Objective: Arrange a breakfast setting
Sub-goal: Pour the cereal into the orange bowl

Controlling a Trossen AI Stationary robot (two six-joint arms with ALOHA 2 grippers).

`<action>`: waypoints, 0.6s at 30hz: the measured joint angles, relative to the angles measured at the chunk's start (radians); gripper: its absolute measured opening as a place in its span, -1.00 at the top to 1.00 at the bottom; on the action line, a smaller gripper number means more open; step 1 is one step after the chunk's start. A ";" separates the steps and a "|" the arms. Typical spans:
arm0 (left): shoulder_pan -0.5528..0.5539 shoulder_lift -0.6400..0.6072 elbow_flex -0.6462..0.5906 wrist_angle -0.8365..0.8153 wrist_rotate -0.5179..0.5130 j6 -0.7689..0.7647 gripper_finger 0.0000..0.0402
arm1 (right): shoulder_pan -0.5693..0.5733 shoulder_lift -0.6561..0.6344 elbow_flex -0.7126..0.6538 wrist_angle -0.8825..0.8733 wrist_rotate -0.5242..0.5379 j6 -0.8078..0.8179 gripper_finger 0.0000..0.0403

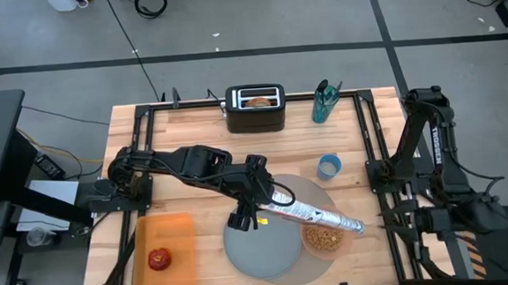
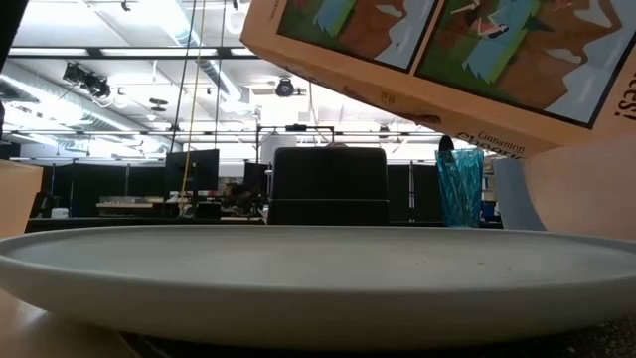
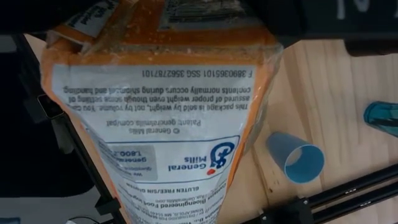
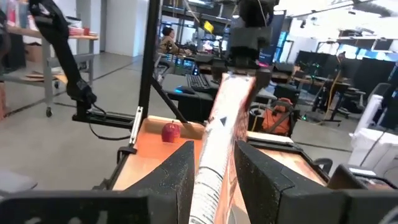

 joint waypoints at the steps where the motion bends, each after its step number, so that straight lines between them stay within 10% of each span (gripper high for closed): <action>1: 0.000 0.000 0.000 0.000 0.000 0.000 -0.05 | -0.015 -0.001 -0.013 -0.001 -0.025 0.019 0.40; 18: -0.001 0.000 0.000 -0.030 0.001 -0.027 -0.05 | -0.029 -0.001 -0.179 -0.244 -0.163 0.210 0.40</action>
